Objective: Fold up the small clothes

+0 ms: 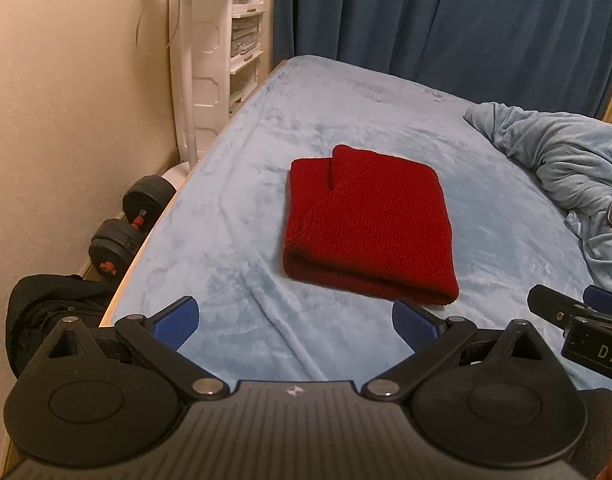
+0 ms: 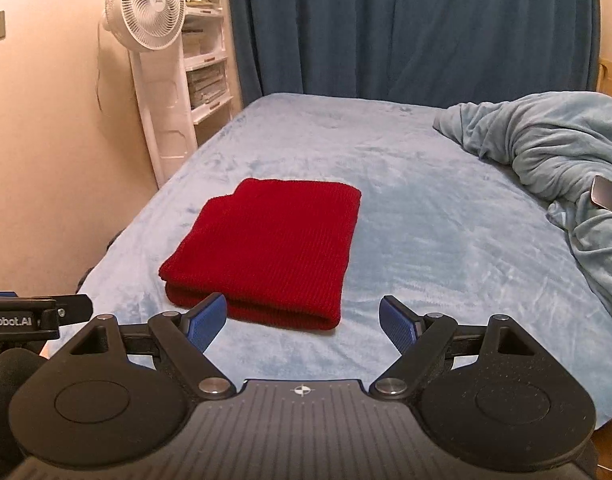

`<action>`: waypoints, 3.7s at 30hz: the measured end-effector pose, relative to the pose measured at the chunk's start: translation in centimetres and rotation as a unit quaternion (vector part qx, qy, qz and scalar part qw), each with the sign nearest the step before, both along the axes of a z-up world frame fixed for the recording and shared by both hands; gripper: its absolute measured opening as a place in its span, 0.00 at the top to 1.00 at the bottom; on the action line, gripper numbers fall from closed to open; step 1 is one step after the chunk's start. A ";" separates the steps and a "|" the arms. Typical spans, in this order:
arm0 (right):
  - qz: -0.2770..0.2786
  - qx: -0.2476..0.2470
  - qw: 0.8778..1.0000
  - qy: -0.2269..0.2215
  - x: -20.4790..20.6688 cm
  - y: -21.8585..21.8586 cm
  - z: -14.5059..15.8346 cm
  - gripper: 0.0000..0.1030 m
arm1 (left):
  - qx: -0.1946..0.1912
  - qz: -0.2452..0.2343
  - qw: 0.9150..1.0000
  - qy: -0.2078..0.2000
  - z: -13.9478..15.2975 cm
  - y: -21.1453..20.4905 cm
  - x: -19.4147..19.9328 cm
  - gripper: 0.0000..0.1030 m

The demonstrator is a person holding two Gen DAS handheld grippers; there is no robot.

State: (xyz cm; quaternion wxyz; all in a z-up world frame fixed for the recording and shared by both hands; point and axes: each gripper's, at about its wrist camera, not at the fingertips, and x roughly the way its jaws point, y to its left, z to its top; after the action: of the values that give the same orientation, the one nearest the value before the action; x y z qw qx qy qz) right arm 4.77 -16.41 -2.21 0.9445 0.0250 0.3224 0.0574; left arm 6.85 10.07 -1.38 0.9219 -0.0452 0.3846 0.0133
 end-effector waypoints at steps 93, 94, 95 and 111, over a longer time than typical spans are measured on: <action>-0.225 0.318 0.907 0.160 22.6 -15.3 -18.3 0.49 | -0.160 -0.054 0.977 0.128 -12.1 3.4 38.0 0.82; -0.221 0.316 0.909 0.160 22.7 -15.3 -18.4 0.49 | -0.163 -0.047 0.977 0.130 -12.4 4.1 37.9 0.81; -0.217 0.314 0.910 0.160 22.8 -15.2 -18.4 0.49 | -0.162 -0.039 0.976 0.138 -12.8 4.4 38.0 0.79; -0.220 0.419 0.854 0.216 25.8 -17.2 -20.5 0.12 | -0.127 -0.134 0.967 0.177 -14.4 3.4 22.3 0.15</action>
State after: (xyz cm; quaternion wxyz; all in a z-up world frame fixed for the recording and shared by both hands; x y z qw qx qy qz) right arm 30.57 -33.65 -22.71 0.7390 0.5004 0.4502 -0.0293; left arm 29.13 13.44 -15.77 0.8194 -0.1066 0.5425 -0.1511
